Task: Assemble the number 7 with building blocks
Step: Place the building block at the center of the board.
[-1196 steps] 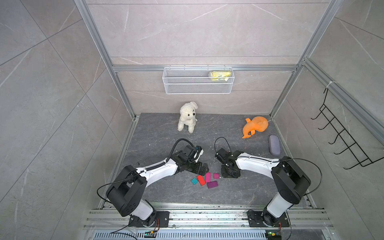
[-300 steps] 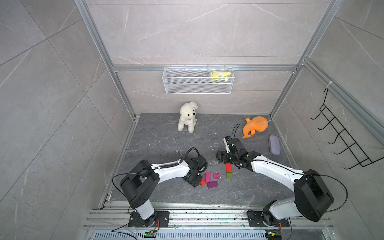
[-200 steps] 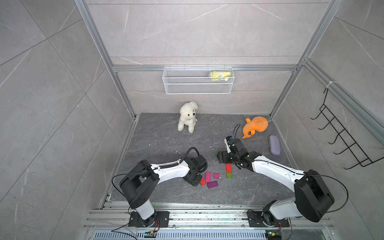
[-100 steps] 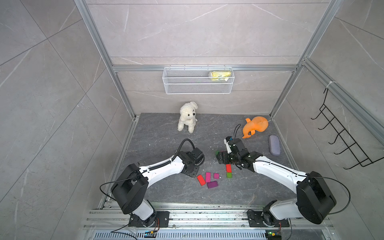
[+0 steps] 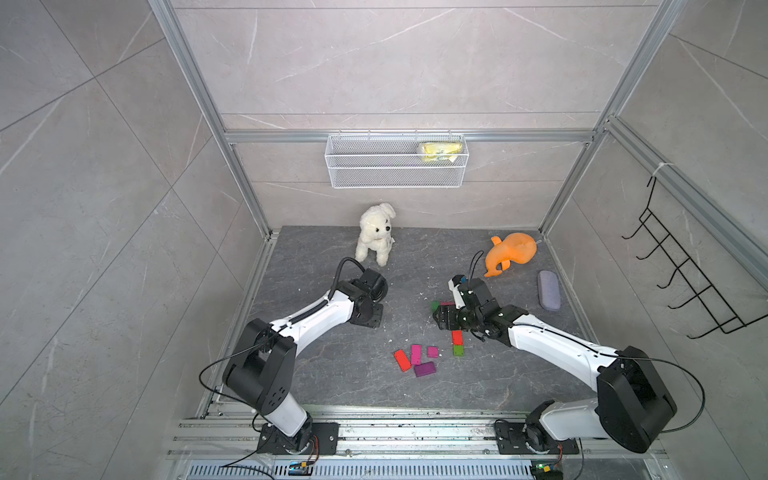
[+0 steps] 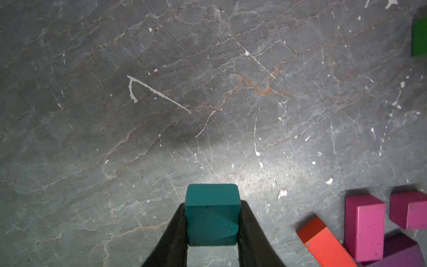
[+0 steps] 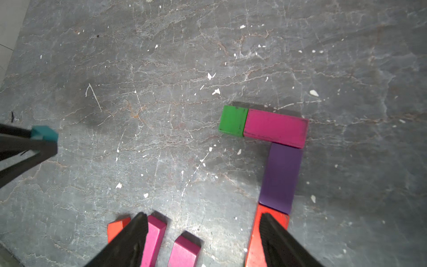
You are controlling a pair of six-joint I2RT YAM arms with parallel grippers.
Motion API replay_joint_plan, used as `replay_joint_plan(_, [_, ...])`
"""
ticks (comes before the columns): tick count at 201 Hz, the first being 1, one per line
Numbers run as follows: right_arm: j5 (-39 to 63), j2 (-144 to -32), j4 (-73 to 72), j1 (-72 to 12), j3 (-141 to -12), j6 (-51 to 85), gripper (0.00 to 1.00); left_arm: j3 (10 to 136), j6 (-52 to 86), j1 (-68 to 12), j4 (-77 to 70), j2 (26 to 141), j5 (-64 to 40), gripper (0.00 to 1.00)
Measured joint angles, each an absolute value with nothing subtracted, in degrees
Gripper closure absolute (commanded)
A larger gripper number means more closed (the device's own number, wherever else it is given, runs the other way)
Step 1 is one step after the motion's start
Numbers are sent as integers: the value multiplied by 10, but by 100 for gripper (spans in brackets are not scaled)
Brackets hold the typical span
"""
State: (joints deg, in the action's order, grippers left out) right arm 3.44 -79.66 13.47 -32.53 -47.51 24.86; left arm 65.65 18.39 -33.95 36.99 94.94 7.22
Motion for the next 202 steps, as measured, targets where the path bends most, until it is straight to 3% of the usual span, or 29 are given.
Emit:
replay_joint_plan(77, [41,-797,138,-351,-475,255,23,681,184,-317,356,1039,23,86])
replay_joint_plan(147, [7,-858,165,-448,-534,243,27,740,183,-301,355,1084,9,86])
replay_joint_plan(202, [-10,-872,186,-475,-541,240,30,754,176,-300,356,1110,-4,84])
